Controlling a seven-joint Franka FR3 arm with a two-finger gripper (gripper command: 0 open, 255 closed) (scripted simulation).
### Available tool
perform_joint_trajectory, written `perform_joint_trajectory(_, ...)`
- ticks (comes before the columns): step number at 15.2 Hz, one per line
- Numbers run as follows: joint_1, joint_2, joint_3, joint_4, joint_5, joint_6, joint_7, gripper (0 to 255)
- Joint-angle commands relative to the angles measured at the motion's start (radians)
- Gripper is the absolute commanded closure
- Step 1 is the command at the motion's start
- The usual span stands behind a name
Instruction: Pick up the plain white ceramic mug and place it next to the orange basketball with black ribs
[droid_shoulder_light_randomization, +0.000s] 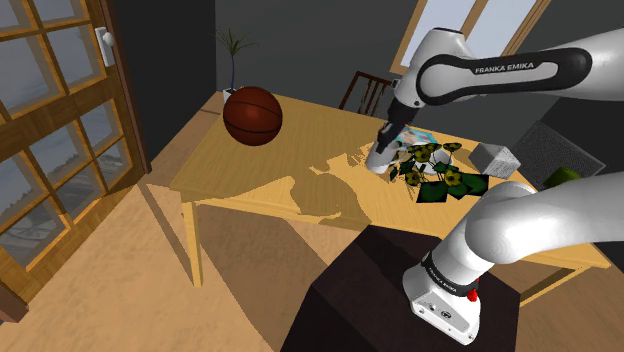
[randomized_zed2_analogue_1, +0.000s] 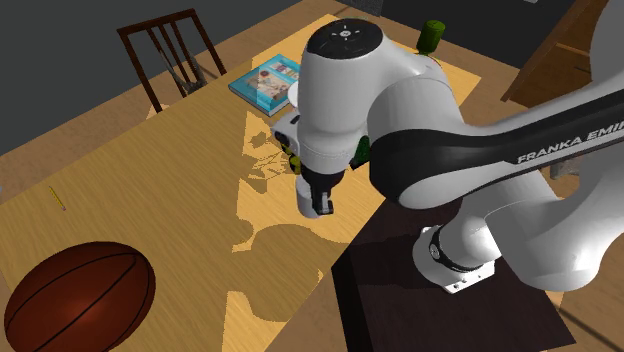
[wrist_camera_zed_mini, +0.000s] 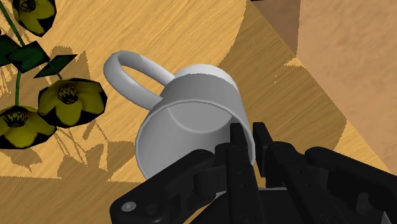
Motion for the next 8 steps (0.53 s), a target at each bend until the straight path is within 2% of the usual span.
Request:
perform_joint_trajectory(1, 0.0, -0.011, 0.003, 0.021, 0.002, -0.032, -0.001, 255)
perform_joint_trajectory(8, 0.004, -0.038, 0.016, 0.099, 0.012, -0.137, -0.001, 255)
